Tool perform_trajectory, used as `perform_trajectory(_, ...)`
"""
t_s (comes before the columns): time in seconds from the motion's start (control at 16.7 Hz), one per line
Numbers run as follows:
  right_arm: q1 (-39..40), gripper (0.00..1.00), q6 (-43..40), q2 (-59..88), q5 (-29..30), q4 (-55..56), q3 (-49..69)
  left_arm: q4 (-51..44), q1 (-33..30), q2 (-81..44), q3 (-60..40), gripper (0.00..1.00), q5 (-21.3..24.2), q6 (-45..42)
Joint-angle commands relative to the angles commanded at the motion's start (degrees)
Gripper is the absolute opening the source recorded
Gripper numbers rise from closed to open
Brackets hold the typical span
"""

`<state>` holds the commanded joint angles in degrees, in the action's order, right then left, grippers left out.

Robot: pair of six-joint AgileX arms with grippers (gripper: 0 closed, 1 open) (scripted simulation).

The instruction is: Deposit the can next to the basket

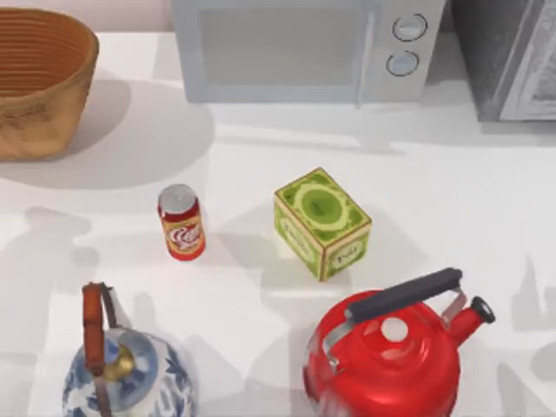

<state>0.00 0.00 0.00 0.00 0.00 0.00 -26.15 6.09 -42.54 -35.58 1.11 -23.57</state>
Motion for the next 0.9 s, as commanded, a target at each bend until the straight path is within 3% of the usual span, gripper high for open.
perform_trajectory(0.54, 0.00, 1.00, 0.00, 0.00, 0.00, 0.00, 0.00, -28.68, 7.64, -46.13, -39.25, 1.00, -0.47, -25.72)
perform_trajectory(0.9, 0.00, 1.00, 0.00, 0.00, 0.00, 0.00, 0.00, -42.22, 11.08, -67.73, -57.46, 1.00, -0.86, -37.92)
